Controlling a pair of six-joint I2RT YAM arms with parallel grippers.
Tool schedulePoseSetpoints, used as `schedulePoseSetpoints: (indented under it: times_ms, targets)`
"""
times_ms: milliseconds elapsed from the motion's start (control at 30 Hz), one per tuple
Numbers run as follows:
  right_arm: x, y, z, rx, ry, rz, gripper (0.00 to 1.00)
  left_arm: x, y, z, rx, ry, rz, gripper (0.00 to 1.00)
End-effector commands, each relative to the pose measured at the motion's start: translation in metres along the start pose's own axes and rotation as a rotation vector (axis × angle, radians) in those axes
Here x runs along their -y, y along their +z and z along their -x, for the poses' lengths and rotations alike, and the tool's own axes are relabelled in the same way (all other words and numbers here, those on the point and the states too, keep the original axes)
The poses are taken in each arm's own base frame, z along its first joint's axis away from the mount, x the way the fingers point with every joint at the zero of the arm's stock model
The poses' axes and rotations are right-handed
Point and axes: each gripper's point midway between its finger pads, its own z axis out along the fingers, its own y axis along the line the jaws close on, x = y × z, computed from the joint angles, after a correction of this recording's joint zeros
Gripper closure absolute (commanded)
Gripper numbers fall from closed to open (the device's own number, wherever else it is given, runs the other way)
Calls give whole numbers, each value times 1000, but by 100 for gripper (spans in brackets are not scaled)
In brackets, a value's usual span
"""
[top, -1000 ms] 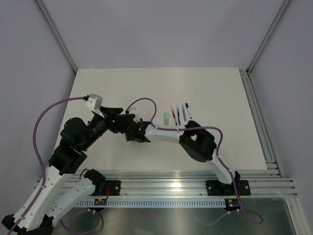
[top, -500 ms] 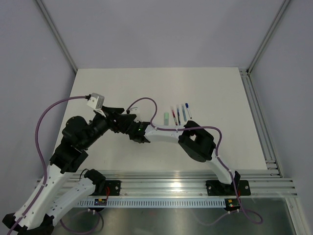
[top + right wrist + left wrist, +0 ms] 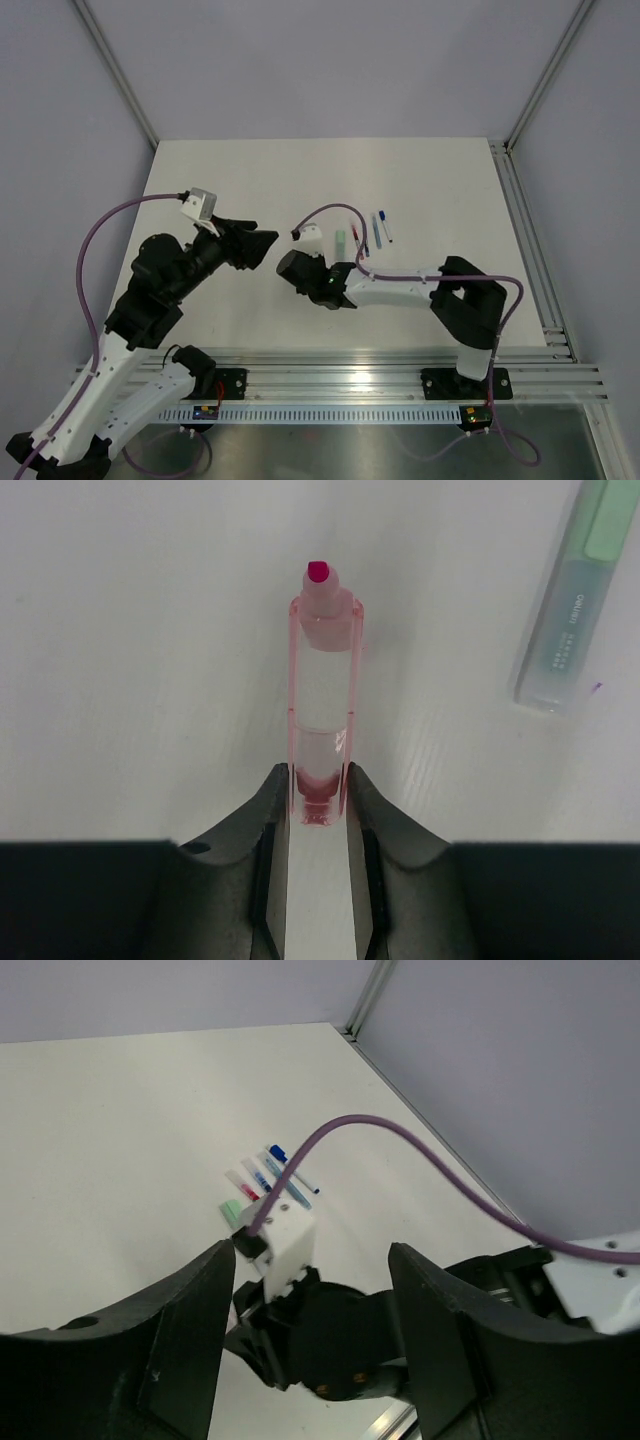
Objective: Insert the pens into the pen caps
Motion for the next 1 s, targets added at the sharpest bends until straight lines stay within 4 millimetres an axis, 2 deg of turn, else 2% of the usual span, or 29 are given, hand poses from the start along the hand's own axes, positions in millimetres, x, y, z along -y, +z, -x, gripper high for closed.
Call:
schedulePoseSetpoints:
  times_ms: [0,33,100,233,300,467,500,533,567,600,667,700,733,800,833,867,900,967]
  targets:
    - [-16,-51,42,144,78,110,85,0,3,13,50,2,4,39]
    - [-9,-61,41,151,83,118,85,1,5,11,38,-1,-4,40]
    - [-8,-75,38,164,82,139,84,1,12,3,4,-16,-9,44]
    - [5,-108,40,211,90,174,85,7,24,-13,-68,-46,-63,72]
    - [6,-118,40,226,98,190,85,7,30,-21,-100,-61,-68,73]
    - [15,-151,52,256,146,246,85,10,39,-36,-171,-79,-99,71]
    - [18,-156,51,242,143,254,85,16,39,-38,-183,-80,-139,70]
    - [19,-168,59,252,163,276,85,20,40,-37,-180,-79,-162,69]
    - [21,-176,63,250,172,286,85,22,40,-38,-186,-80,-179,66]
    - [30,-179,57,222,155,264,85,28,39,-38,-194,-80,-216,65]
    - [35,-200,72,232,180,286,85,35,39,-37,-193,-76,-253,61]
    - [43,-204,67,205,161,264,86,38,38,-39,-199,-76,-276,56]
    - [45,-218,78,215,182,287,86,41,37,-37,-188,-72,-292,53]
    - [51,-230,78,192,178,300,87,47,33,-34,-179,-59,-328,45]
    - [52,-242,86,204,193,329,87,50,32,-31,-166,-54,-345,43]
    - [51,-247,85,182,181,352,89,53,30,-30,-162,-51,-362,41]
    - [49,-259,96,188,196,384,90,58,29,-30,-161,-47,-392,37]
    - [47,-271,97,144,166,413,91,63,26,-28,-150,-33,-415,34]
